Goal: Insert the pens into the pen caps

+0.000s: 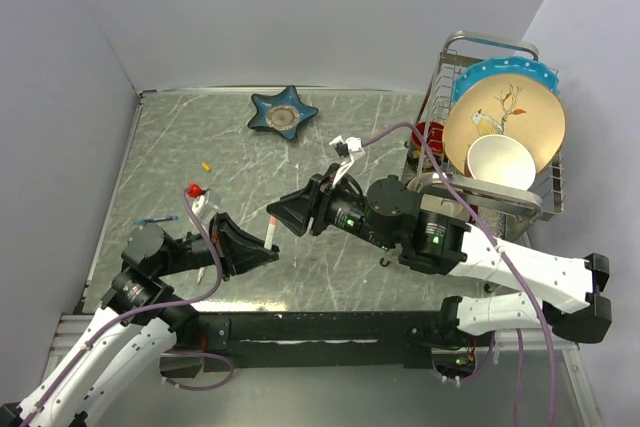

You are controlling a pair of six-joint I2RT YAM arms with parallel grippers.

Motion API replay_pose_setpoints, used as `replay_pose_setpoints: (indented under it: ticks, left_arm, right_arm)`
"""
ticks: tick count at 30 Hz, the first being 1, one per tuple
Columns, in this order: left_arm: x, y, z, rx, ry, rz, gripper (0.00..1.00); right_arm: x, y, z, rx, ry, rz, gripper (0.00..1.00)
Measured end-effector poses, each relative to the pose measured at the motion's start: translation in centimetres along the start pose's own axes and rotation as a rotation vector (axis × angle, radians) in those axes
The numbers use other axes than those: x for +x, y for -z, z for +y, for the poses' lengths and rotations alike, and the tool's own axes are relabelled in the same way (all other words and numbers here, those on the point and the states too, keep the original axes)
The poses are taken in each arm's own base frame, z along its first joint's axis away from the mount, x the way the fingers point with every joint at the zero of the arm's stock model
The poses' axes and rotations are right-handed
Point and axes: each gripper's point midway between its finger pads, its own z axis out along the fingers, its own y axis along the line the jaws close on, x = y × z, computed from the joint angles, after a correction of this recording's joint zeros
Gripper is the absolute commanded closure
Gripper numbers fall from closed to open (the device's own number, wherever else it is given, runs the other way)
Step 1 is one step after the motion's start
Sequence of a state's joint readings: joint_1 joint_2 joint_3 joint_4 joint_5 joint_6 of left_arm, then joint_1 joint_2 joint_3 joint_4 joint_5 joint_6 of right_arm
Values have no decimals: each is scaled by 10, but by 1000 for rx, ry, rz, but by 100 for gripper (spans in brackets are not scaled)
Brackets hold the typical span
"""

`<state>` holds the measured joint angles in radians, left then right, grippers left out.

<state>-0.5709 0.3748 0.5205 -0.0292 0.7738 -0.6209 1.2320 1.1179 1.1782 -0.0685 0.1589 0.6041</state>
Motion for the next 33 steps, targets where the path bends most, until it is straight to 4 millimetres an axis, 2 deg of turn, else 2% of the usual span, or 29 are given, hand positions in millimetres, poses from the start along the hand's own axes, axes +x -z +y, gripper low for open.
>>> replay_pose_setpoints:
  ticks: [8,11,12,16,23,33]
  left_arm:
    - [2,0,-1,7,3,9,99]
    - [2,0,-1,11,4,12,99]
    - [2,0,-2,13,4,14,99]
    - [3,0,-1,10,8,16,99]
    - [5,-2,1,8,18,26,99]
    - [2,-8,8,-21,38,53,99]
  right_arm:
    - [9,-4,0,1,4,24,66]
    - [13,-4,1,0,4,34,78]
    - [15,-4,0,2,2,35,86]
    - [18,-4,-4,4,-7,25,99]
    - [20,0,-7,-16,-31,-16,100]
    - [17,0,-17,60,-12,-61,100]
